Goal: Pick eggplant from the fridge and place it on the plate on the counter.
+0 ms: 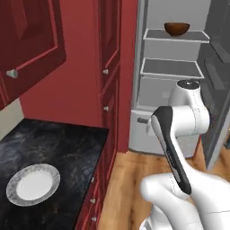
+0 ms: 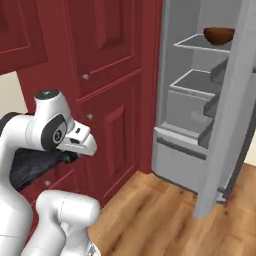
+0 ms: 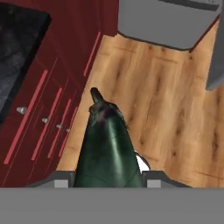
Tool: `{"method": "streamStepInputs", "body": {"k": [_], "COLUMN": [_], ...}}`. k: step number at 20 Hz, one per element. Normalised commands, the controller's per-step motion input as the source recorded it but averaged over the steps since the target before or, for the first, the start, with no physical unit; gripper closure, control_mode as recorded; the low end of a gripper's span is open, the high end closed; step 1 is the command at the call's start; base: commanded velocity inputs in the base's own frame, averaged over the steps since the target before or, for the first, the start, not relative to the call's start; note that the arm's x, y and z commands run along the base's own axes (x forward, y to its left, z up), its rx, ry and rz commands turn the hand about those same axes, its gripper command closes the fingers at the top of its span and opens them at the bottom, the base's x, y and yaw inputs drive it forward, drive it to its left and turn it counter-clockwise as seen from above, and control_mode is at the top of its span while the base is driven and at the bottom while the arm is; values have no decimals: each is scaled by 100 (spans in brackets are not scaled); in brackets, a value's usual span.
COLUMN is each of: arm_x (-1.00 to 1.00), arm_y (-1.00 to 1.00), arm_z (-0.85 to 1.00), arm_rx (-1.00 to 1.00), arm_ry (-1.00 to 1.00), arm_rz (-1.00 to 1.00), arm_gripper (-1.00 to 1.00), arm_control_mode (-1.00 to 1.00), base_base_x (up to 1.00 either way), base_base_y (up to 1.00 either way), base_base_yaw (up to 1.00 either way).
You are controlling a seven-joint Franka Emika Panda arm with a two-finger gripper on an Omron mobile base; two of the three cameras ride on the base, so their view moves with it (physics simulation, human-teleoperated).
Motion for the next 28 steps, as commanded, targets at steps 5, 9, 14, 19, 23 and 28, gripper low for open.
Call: {"method": "streamStepInputs", "body": {"k": [5,9,14,19,23,28], "arm_x": [0,0,0,0,0,0], "arm_y": [0,0,0,0,0,0], "arm_z": [0,0,0,0,0,0], "arm_rx": [0,0,0,0,0,0], "arm_ry": [0,0,0,0,0,0], "arm_rz": [0,0,0,0,0,0], "arm_gripper": [100,100,100,100,100,100], "arm_control_mode": [100,100,100,100,100,100], "base_base_x": [4,24,27,49,33,4], "base_base_y": [-17,-34,-25,14,35,6], "base_base_yaw": [70,82,61,39,26,3]}}
